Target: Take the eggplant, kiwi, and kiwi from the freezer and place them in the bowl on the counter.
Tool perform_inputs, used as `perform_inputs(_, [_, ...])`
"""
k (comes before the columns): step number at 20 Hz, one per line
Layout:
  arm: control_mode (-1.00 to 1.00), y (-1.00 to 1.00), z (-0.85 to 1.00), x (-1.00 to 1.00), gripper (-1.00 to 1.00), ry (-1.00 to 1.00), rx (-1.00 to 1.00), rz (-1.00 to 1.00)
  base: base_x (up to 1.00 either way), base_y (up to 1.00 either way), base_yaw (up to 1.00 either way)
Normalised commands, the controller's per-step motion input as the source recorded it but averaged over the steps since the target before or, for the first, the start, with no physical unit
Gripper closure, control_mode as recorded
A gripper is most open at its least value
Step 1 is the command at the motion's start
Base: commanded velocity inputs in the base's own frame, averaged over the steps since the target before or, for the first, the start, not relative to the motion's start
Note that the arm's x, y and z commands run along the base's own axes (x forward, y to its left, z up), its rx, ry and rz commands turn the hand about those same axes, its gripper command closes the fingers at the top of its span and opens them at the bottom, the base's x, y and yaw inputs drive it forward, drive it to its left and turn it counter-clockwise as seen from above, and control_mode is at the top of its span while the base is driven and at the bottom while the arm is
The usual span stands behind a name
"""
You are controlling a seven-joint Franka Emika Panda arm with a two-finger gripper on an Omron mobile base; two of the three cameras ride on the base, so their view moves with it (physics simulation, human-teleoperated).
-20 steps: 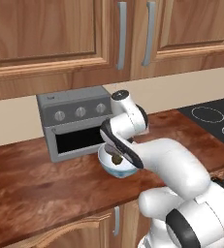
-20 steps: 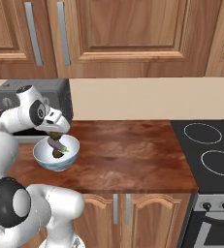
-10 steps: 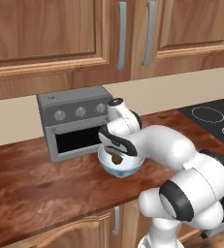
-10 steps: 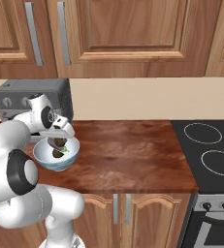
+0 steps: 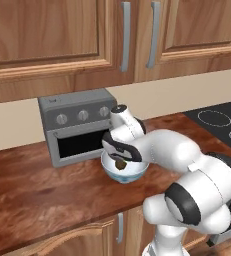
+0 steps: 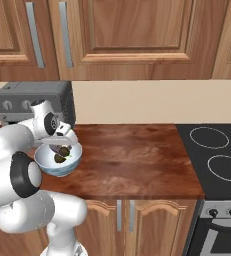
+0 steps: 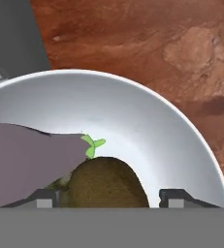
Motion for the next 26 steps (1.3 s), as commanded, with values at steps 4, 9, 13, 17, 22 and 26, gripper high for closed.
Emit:
perform_inputs(4, [-1.00, -0.06, 0.14, -0.01, -1.00, 0.00, 0.02, 0.00, 0.00, 0.00, 0.00])
perform_inputs(9, [-1.00, -0.03, 0.50, -0.58, -1.00, -0.11, 0.01, 0.00, 0.00, 0.00, 0.00])
perform_inputs(13, [-1.00, 0.00, 0.83, -1.00, -1.00, -0.41, 0.00, 0.00, 0.00, 0.00, 0.00])
perform_inputs(17, [-1.00, 0.00, 0.98, -1.00, -1.00, -0.60, -0.07, 0.00, 0.00, 0.00, 0.00])
perform_inputs(22, [-1.00, 0.00, 1.00, -1.00, -1.00, -0.68, -0.14, -0.01, 0.00, 0.00, 0.00])
perform_inputs(26, [-1.00, 0.00, 0.81, -1.00, -1.00, -0.67, -0.14, 0.00, 0.00, 0.00, 0.00])
